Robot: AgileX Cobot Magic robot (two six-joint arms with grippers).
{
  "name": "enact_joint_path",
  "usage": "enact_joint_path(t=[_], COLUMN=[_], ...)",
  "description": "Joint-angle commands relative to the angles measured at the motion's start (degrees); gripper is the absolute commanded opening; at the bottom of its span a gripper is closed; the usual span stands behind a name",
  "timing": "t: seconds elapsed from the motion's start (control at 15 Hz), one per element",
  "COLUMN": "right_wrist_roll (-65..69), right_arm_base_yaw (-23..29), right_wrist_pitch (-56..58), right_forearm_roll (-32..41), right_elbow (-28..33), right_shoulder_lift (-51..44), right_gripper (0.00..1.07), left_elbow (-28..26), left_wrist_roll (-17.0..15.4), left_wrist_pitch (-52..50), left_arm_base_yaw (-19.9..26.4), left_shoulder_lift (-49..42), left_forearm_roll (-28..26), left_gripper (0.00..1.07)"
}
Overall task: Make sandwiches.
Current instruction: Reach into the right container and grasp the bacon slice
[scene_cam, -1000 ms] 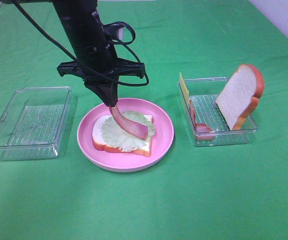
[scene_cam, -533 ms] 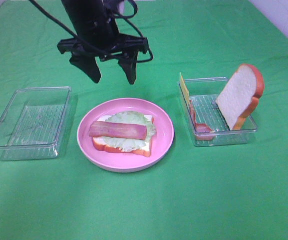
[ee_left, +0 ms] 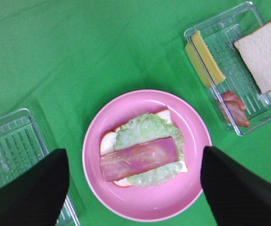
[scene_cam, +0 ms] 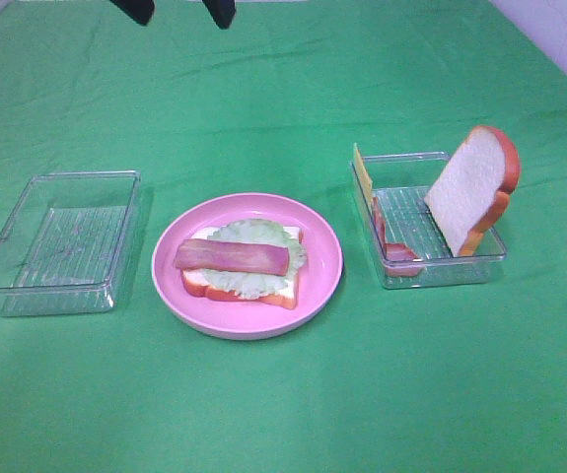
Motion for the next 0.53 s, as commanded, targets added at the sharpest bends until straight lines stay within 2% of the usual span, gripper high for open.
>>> enact_joint_path(t=[0.07, 0.13, 0.2, 0.27, 0.53], right_wrist_roll=[-0.92, -0.92, -0.92, -0.92, -0.92], right_arm_base_yaw=[-0.17, -0.17, -0.17, -0.17, -0.17], right_wrist_pitch=[-0.63, -0.63, -0.63, -0.63, -0.63], right_forearm_roll=[-0.06, -0.06, -0.06, -0.06, -0.06], right_elbow=[0.23, 0.23, 0.23, 0.23, 0.23], right_shoulder_lift=[-0.63, -0.63, -0.63, -0.63, -0.63], right_gripper=[0.81, 0.81, 0.81, 0.81, 0.81], left_elbow=[4.18, 7.68, 16.84, 19.48, 39.25], left_wrist_roll=[0.17, 0.17, 0.17, 0.17, 0.11], left_wrist_pitch=[4.18, 4.18, 4.18, 4.13, 4.07], left_arm_base_yaw=[-0.11, -0.11, -0.11, -0.11, -0.11], left_shoulder_lift=[-6.88, -10.77, -18.91, -21.2, -37.93], left_forearm_roll=[1.6, 2.01, 2.01, 2.01, 2.01], left_gripper=[0.74, 0.74, 0.74, 0.74, 0.74])
